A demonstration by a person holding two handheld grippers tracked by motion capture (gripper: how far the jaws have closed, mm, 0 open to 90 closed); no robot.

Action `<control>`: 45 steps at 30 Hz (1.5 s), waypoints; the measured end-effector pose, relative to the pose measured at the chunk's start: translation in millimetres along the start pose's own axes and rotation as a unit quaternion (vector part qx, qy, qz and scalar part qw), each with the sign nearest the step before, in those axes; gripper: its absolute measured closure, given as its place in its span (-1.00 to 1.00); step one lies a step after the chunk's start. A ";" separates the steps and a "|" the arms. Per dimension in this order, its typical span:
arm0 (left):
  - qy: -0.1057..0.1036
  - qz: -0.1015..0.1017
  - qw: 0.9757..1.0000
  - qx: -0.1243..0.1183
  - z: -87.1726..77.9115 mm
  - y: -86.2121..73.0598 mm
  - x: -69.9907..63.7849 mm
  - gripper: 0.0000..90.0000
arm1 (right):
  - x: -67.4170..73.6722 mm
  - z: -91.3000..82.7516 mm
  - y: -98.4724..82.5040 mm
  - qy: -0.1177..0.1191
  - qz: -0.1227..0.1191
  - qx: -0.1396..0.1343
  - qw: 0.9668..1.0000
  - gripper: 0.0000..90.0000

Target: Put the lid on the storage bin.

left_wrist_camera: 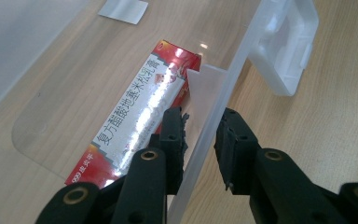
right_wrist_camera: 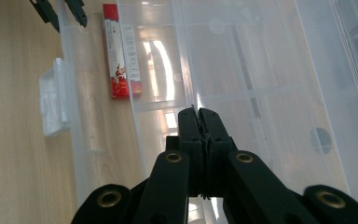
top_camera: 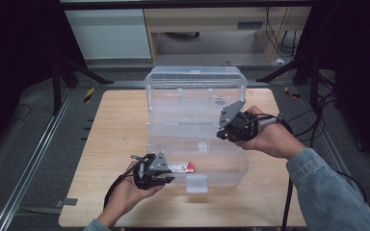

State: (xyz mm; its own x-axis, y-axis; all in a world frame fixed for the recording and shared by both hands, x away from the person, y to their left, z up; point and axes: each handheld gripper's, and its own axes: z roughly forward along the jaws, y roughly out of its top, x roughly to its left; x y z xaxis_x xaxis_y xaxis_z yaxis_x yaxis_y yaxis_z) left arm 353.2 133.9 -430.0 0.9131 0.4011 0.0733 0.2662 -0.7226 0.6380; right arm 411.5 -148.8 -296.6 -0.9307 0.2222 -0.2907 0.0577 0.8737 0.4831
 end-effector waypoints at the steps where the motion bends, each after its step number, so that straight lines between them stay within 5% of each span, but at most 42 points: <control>1: 0.000 0.000 1.000 -0.001 0.1 -0.1 -0.2 0.60 | 0.8 0.0 -1.0 0.000 0.001 -0.003 1.000 0.98; 16: -0.003 -0.008 1.000 -0.006 -0.1 -2.3 0.2 0.57 | 11.6 -0.3 -7.8 0.017 -0.003 -0.001 1.000 0.97; 21: 0.011 -0.013 1.000 -0.008 -0.4 -3.0 -1.2 0.41 | 11.5 -0.1 -8.7 0.017 -0.001 -0.005 1.000 0.97; 25: 0.017 -0.024 0.999 -0.025 -9.7 -5.1 0.8 0.22 | 11.1 -0.5 -8.9 0.018 -0.002 -0.004 1.000 0.97; 29: 0.016 -0.036 0.998 -0.057 -24.3 -6.2 -2.5 0.23 | 10.6 -0.1 -8.9 0.021 -0.003 -0.005 1.000 0.97; 37: 0.005 -0.059 0.992 -0.114 -60.8 -3.9 -5.9 0.20 | 14.1 0.9 -11.2 0.027 -0.003 -0.005 1.000 0.98; 45: 0.014 -0.100 0.978 -0.184 -107.7 -0.2 5.1 0.20 | 20.0 1.8 -15.7 0.031 -0.001 -0.008 0.999 0.97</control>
State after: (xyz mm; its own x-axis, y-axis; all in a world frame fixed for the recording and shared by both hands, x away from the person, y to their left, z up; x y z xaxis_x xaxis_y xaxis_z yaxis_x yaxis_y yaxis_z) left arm 324.5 196.8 -347.2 0.8442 0.5323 -0.0636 0.3050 -0.3793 0.8736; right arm 392.7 -157.4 -311.5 -0.9513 0.1928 -0.2407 0.0505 0.8674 0.4950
